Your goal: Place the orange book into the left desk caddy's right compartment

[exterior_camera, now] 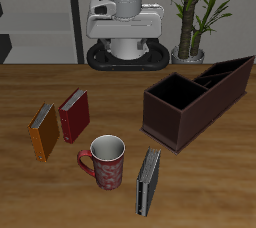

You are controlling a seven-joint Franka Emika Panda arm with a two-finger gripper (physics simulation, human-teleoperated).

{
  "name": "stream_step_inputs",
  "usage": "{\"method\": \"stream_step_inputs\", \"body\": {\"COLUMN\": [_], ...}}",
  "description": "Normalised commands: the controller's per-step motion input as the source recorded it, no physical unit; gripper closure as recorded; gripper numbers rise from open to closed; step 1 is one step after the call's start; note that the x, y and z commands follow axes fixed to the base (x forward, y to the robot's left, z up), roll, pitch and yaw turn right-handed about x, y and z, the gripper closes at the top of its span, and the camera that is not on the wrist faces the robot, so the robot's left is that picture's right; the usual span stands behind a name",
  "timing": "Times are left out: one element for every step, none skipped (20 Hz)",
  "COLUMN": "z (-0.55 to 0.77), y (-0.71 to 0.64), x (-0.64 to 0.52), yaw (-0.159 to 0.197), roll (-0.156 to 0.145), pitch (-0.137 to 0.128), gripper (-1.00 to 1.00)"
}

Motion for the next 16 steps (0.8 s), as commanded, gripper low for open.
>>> {"method": "stream_step_inputs", "body": {"z": [0.05,0.07,0.14,-0.03,0.12,0.08,0.03,0.17,-0.01,0.09,0.02,0.09,-0.01,0.05,0.04,0.02], "y": [-0.21,-0.45,-0.42,-0.01,-0.75,-0.49,-0.28,-0.82,-0.15,-0.71,-0.35,-0.25,0.0,-0.39,-0.41,-0.38], "x": [0.1,0.31,0.21,-0.03,0.43,0.27,0.2,0.38,0.27,0.36,0.26,0.15,-0.02,0.22,0.31,0.2], "yaw": [-0.001,-0.019,0.076,0.0,-0.07,-0.041,0.096,-0.059,0.179,-0.008,-0.052,0.153,0.0,0.024,0.111,-0.028], "roll": [-0.006,-0.041,-0.051,0.0,-0.036,-0.007,0.097,-0.151,0.199,-0.052,0.014,0.079,0.0,-0.032,0.095,-0.077], "pitch": [-0.013,0.021,-0.061,0.0,0.003,0.0,0.0,-0.028,0.006,0.012,0.045,-0.024,0.0,-0.03,0.027,-0.01], "gripper": [-1.0,-1.0,-1.0,-1.0,-1.0,-1.0,-1.0,-1.0,-1.0,-1.0,-1.0,-1.0,-1.0,-1.0,-1.0,-1.0]}}
